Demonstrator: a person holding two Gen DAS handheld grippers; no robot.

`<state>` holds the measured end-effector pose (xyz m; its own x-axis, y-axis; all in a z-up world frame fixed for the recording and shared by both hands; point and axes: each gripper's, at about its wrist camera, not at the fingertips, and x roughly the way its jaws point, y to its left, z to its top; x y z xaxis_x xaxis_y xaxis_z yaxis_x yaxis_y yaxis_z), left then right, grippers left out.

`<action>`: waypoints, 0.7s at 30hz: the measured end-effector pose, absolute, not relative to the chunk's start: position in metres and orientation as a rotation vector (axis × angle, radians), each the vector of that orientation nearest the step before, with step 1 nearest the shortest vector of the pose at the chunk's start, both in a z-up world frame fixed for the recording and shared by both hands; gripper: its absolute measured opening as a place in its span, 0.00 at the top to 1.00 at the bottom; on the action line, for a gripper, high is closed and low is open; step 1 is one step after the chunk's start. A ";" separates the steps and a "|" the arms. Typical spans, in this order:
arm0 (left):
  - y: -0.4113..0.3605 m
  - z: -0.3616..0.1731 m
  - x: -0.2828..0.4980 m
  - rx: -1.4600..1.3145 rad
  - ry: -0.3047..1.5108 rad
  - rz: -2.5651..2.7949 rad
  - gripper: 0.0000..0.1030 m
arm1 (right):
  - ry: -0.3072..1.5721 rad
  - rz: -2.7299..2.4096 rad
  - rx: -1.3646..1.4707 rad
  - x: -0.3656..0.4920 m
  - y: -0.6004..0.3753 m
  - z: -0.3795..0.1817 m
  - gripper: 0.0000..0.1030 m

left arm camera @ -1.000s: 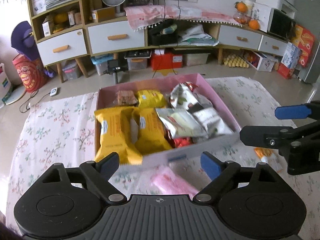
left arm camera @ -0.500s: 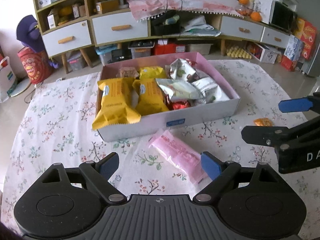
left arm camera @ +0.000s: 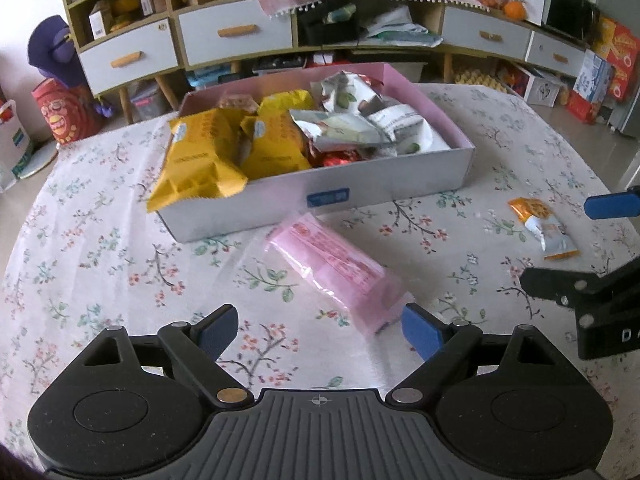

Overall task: Organize snacks
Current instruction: 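Withdraw both grippers from the box toward the last snacks, then grasp the pink wrapped bar with the left gripper while the right gripper grasps the lotus-root packet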

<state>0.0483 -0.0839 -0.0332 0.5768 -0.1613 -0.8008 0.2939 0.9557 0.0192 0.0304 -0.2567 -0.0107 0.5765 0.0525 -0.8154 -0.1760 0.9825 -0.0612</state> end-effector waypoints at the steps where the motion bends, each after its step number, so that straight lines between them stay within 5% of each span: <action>1: -0.086 -0.034 0.048 0.153 0.924 -0.269 0.12 | 0.953 0.137 -0.154 0.029 -0.259 -0.012 0.20; 21: -0.111 -0.054 0.058 0.073 0.939 -0.167 0.12 | 1.067 0.149 -0.151 0.032 -0.309 -0.048 0.20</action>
